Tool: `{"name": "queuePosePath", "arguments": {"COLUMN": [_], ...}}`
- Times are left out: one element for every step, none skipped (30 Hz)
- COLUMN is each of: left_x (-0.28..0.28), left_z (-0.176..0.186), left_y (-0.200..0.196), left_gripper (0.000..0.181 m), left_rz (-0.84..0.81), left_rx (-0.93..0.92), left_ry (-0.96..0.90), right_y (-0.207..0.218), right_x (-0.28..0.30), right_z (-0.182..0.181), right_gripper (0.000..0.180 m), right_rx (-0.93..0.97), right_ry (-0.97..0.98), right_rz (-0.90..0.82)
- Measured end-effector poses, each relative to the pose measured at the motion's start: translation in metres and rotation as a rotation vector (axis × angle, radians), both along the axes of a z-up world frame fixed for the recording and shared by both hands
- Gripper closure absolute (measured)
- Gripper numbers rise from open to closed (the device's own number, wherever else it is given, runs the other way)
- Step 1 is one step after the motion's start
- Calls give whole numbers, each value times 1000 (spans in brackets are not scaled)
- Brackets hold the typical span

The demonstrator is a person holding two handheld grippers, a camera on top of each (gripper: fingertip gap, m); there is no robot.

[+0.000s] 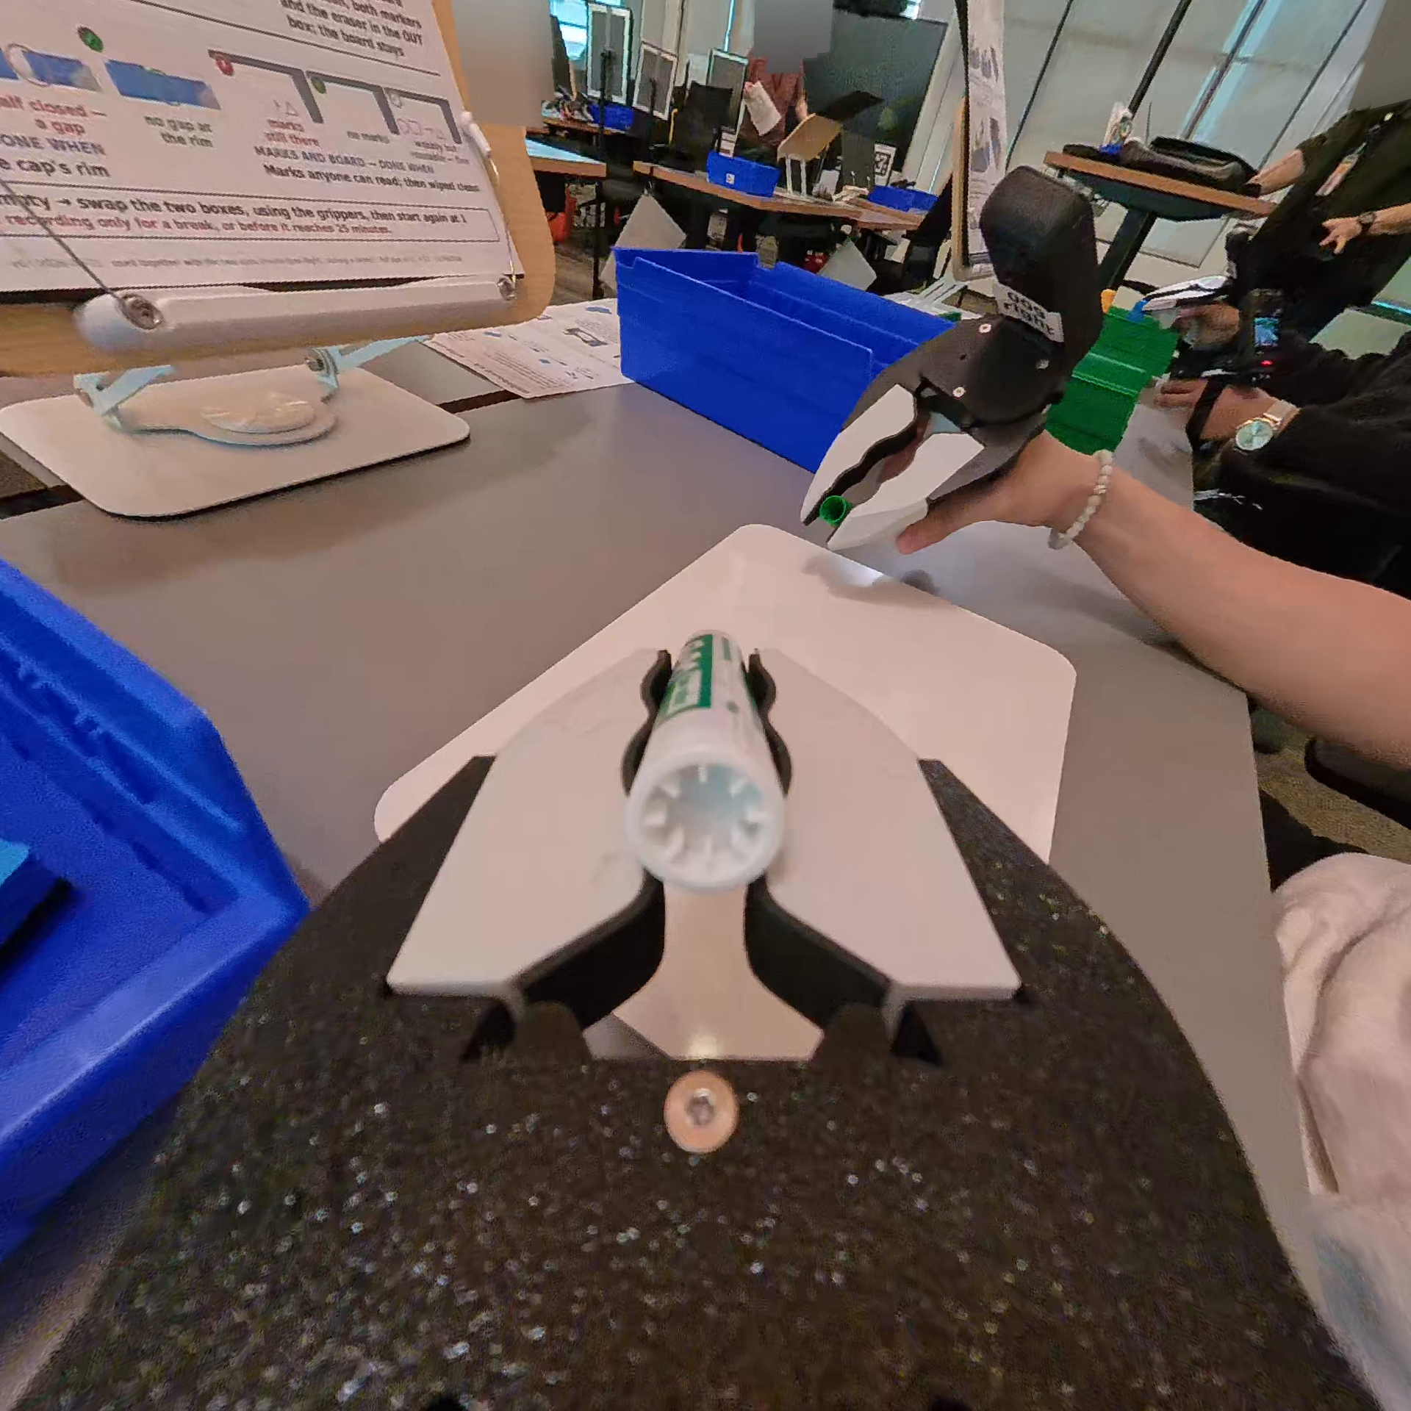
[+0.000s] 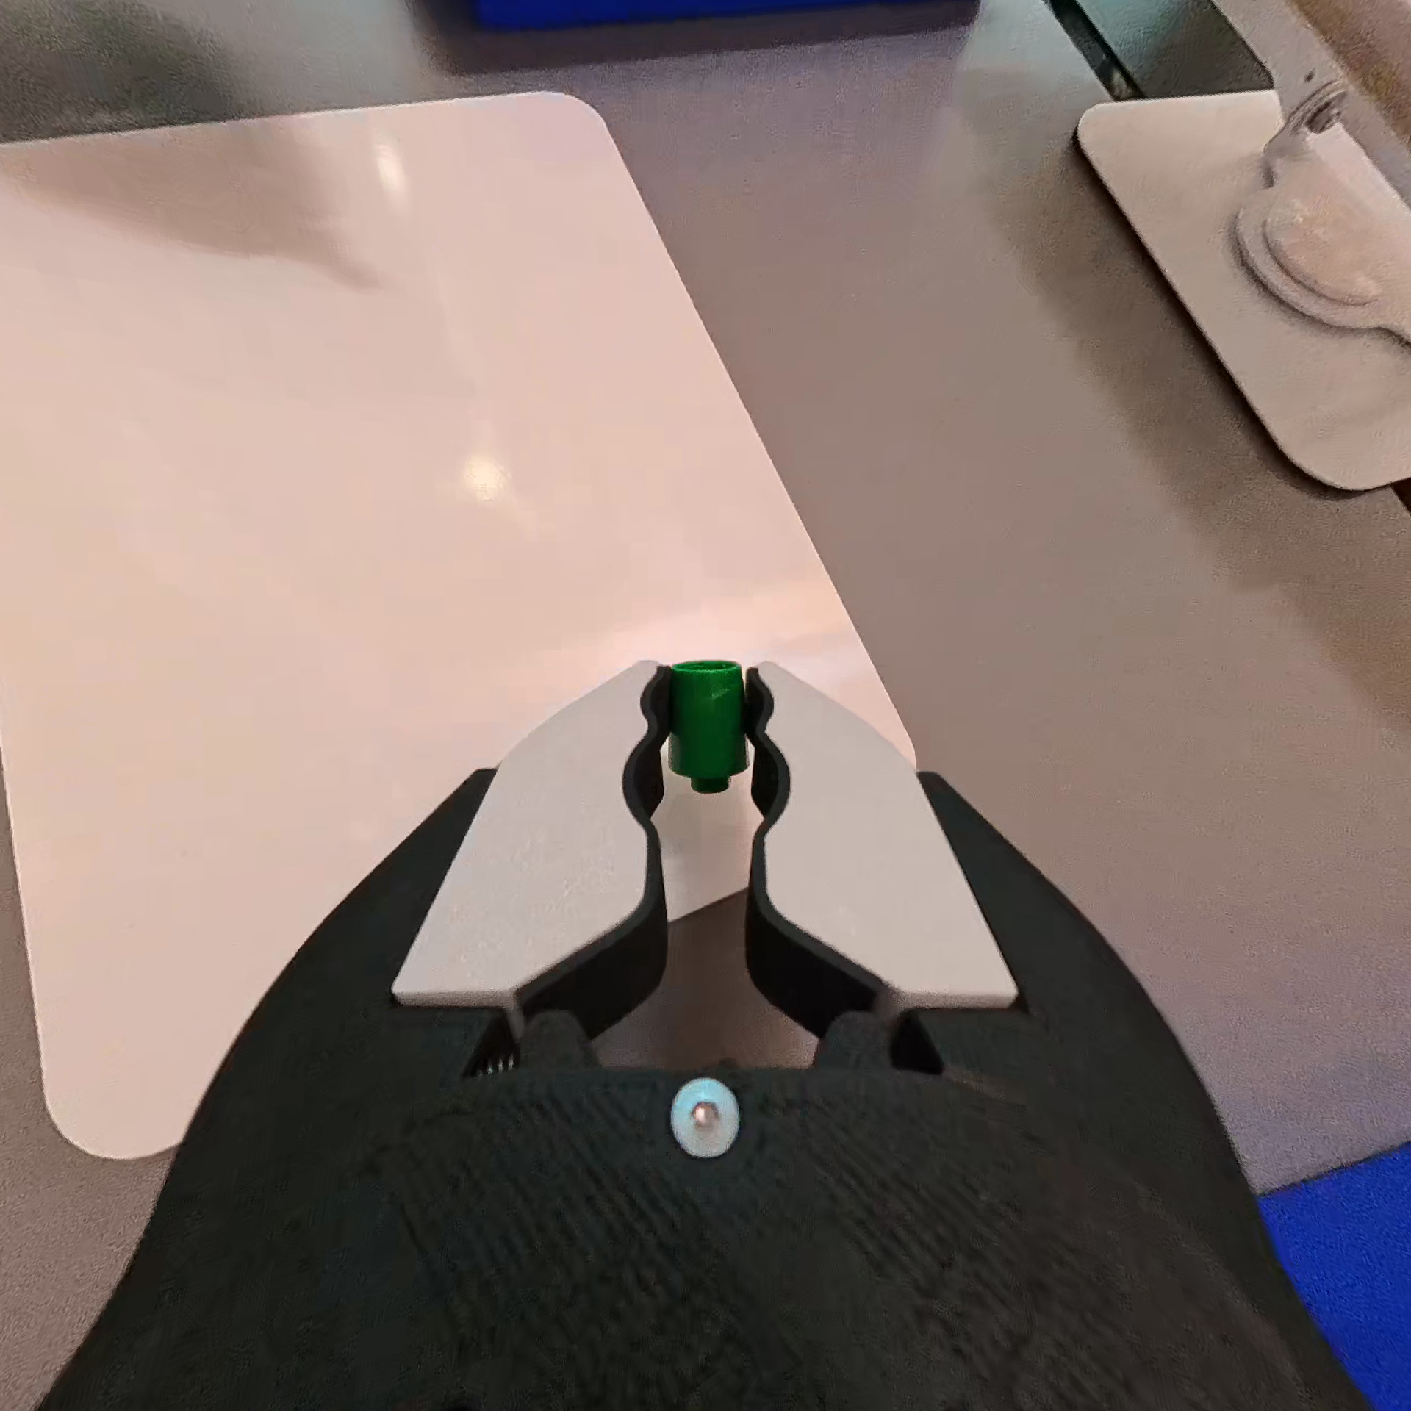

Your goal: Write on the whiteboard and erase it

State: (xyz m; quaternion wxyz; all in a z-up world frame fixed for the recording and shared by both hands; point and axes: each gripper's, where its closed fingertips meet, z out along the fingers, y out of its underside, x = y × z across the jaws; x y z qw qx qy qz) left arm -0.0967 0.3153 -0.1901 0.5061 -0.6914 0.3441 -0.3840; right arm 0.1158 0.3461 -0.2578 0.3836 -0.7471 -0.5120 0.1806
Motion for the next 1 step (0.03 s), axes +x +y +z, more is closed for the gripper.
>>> {"name": "queuePosePath", "arguments": {"left_x": [-2], "left_z": [-1], "left_y": [2], "left_gripper": [162], "left_rz": [17], "left_rx": [2], "left_ry": [2], "right_y": [1], "right_x": [3], "right_z": [-2], "right_gripper": [161], "right_rx": [-9], "right_ry": [-1], "right_rz": [-11]}}
